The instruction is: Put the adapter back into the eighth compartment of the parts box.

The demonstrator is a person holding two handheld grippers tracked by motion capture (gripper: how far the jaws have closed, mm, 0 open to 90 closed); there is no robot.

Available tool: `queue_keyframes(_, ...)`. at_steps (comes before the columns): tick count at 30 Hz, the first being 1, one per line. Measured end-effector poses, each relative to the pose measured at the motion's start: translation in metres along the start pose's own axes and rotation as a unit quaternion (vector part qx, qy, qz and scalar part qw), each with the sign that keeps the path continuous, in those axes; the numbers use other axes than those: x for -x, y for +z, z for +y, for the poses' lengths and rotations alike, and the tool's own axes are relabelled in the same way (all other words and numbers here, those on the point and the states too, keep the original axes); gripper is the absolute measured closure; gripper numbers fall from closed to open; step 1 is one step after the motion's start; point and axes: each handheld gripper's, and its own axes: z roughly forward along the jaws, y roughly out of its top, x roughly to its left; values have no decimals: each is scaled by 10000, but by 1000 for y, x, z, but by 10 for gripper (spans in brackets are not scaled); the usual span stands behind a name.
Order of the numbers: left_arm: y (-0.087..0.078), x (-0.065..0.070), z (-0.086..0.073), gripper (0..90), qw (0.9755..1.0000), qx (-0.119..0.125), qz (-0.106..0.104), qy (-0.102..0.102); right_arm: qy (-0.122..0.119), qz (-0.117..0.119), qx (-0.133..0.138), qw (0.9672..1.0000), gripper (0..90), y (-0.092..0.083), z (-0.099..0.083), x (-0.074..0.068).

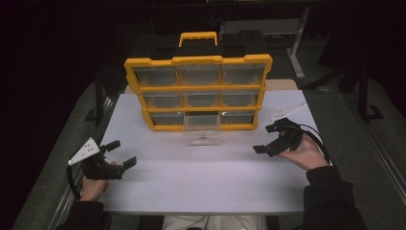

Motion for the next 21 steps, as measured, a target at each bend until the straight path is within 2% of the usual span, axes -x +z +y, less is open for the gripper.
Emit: queue_keyframes(21,0,0,0,0,10000,-30,10,22,323,-142,370,9987,0,-12,-43,5)
